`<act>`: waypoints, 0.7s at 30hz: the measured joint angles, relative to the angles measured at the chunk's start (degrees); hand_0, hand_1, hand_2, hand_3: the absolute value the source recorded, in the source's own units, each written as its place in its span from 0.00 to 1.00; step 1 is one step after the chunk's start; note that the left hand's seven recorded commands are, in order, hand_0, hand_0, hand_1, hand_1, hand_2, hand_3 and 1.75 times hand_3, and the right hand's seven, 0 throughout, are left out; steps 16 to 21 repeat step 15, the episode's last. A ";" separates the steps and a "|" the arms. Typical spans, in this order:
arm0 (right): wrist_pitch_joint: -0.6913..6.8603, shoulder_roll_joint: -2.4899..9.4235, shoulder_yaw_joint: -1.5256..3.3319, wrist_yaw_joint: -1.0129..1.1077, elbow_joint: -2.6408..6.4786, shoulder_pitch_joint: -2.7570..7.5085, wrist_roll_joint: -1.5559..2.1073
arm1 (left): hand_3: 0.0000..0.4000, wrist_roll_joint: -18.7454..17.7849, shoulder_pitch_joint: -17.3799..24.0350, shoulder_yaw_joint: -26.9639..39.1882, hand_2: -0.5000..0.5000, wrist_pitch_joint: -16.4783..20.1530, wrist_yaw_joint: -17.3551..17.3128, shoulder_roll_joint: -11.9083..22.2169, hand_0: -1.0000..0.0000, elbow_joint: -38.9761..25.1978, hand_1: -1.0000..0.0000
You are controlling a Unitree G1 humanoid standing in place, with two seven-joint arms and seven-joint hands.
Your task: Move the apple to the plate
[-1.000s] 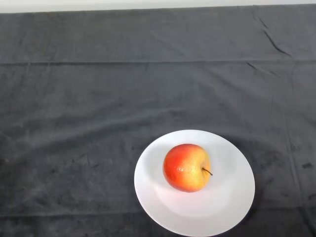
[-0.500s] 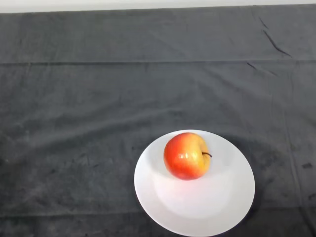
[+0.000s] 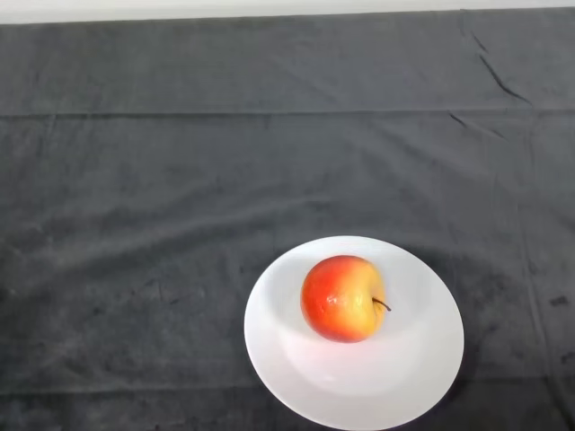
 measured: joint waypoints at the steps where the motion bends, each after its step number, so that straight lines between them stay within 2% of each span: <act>1: 0.00 0.00 0.00 0.00 0.00 0.00 0.00 | 0.00 0.00 0.00 0.00 0.50 0.00 0.00 0.00 1.00 0.00 1.00; 21: 0.00 0.00 0.00 0.00 0.00 0.00 0.00 | 0.00 0.10 0.00 0.00 0.50 0.00 0.00 0.00 1.00 0.00 1.00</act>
